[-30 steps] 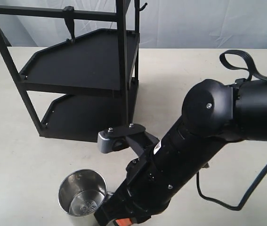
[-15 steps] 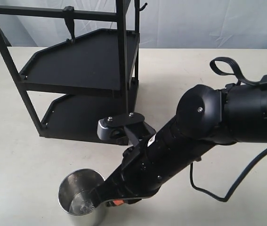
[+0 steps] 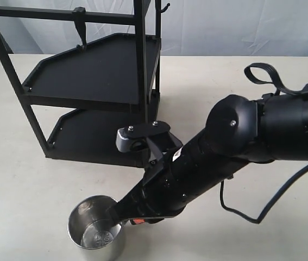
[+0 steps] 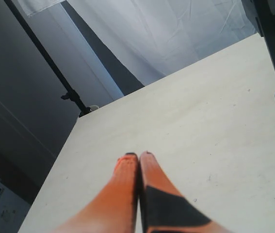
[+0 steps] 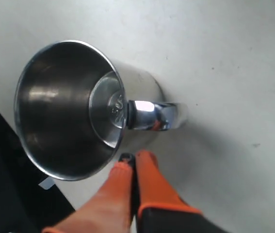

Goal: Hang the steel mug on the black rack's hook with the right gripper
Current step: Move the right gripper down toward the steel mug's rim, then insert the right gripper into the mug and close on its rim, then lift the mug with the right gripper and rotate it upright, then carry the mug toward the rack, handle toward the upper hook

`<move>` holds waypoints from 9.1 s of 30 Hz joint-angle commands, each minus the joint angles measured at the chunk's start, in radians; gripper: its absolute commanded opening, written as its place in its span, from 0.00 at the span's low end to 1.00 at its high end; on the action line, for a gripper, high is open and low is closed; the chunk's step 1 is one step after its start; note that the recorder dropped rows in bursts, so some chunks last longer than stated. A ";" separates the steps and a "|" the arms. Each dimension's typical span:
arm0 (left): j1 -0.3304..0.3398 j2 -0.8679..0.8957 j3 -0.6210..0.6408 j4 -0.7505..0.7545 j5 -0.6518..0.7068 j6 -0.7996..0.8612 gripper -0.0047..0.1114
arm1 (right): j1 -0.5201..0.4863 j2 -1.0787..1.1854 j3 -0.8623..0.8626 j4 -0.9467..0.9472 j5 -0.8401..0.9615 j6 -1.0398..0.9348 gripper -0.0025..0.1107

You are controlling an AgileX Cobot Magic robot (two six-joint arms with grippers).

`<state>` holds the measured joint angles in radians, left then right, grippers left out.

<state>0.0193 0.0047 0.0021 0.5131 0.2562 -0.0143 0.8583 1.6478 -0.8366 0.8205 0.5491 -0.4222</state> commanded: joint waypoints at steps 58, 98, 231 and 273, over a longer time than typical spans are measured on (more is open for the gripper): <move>-0.001 -0.005 -0.002 0.001 -0.013 -0.002 0.05 | 0.219 0.264 -0.507 -0.428 0.272 0.327 0.45; -0.001 -0.005 -0.002 0.001 -0.013 -0.002 0.05 | 0.260 0.337 -0.507 -0.480 0.257 0.345 0.02; -0.001 -0.005 -0.002 0.001 -0.013 -0.002 0.05 | -0.096 0.073 0.131 -1.524 -1.769 0.099 0.01; -0.001 -0.005 -0.002 0.001 -0.013 -0.002 0.05 | -0.160 0.099 0.131 -1.630 -1.709 0.219 0.01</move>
<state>0.0193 0.0047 0.0021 0.5131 0.2562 -0.0143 0.7044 1.7291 -0.7006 -0.8028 -1.1615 -0.2197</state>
